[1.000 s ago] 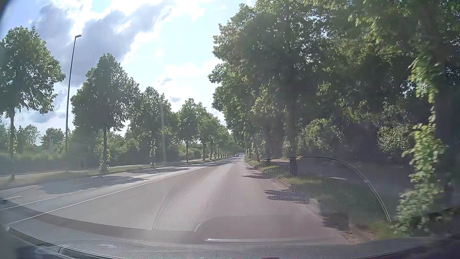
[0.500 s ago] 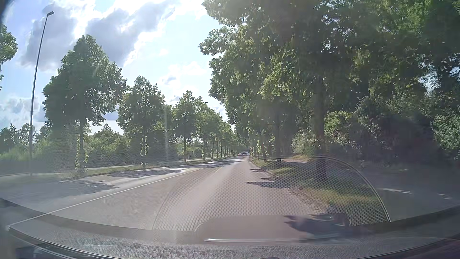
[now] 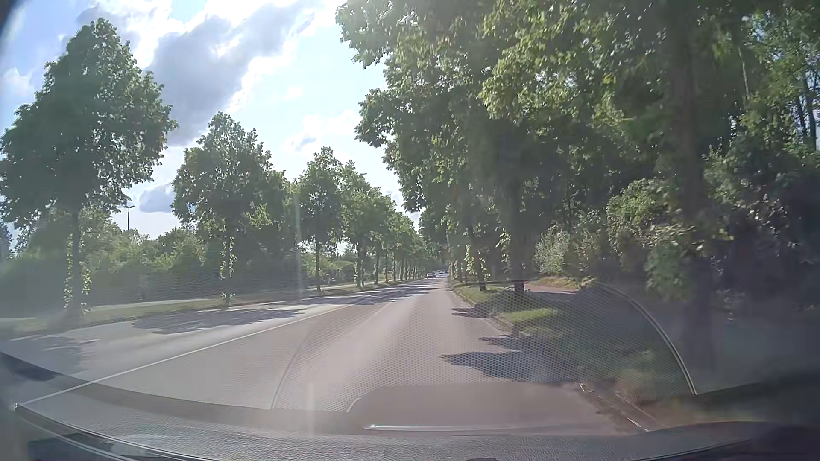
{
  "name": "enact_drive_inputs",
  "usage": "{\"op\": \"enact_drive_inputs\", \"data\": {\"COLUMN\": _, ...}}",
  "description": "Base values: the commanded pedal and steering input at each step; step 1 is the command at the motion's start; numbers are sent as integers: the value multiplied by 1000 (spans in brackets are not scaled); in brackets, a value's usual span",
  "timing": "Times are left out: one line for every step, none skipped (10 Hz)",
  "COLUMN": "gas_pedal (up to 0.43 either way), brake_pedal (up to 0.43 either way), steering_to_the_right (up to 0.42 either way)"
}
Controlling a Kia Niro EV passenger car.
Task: Follow the waypoints while adhering to traffic rules and regulations
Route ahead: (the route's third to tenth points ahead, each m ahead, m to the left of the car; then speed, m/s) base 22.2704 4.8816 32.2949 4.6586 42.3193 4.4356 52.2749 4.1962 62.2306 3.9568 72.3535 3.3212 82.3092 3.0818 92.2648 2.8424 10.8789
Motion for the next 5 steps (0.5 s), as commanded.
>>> {"op": "enact_drive_inputs", "data": {"gas_pedal": 287, "brake_pedal": 18, "steering_to_the_right": -7}}
{"op": "enact_drive_inputs", "data": {"gas_pedal": 299, "brake_pedal": 12, "steering_to_the_right": -9}}
{"op": "enact_drive_inputs", "data": {"gas_pedal": 299, "brake_pedal": 12, "steering_to_the_right": -9}}
{"op": "enact_drive_inputs", "data": {"gas_pedal": 299, "brake_pedal": 12, "steering_to_the_right": -9}}
{"op": "enact_drive_inputs", "data": {"gas_pedal": 299, "brake_pedal": 12, "steering_to_the_right": -9}}
